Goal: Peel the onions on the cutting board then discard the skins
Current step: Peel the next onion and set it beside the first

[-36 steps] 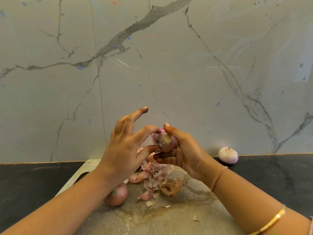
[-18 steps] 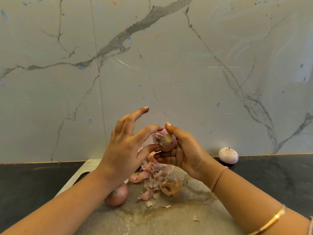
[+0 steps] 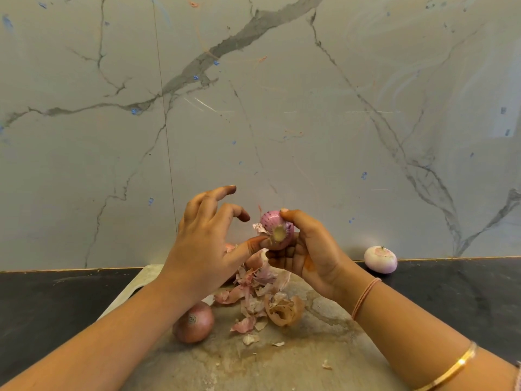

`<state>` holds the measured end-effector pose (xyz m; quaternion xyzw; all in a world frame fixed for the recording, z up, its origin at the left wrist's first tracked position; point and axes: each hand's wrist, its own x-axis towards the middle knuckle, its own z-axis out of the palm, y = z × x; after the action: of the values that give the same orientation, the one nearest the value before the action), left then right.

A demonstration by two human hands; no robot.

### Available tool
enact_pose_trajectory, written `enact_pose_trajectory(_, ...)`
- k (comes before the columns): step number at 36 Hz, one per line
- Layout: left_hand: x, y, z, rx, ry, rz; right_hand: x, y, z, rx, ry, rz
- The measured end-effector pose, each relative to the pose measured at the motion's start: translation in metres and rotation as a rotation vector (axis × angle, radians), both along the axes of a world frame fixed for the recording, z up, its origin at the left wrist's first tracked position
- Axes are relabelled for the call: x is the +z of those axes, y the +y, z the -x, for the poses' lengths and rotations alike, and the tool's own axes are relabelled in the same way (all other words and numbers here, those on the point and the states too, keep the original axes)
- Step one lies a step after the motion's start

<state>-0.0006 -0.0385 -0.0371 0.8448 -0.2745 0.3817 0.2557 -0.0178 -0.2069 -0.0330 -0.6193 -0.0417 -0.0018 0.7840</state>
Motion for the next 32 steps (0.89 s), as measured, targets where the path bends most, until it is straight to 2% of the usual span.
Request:
enact_pose_trajectory(5,-0.0032,-0.0002,-0.0031,0.014,0.089,-0.054,0.0005,0.0022,0.0005,0.012,-0.025,0.000)
enact_pose_trajectory(16,-0.0055,-0.0028,-0.0022,-0.062,0.086,-0.007,-0.0006,0.0062,0.0034,0.051,-0.128,0.146)
enact_pose_trajectory(27,-0.0012,0.0009,-0.0008,0.117,0.158,0.005,0.0043,0.0014,0.0034,0.064,-0.096,-0.055)
enact_pose_trajectory(32,-0.0023,0.0021,-0.0025,0.074,0.144,0.028,0.0026,0.0007,0.0040,0.086,-0.136,0.080)
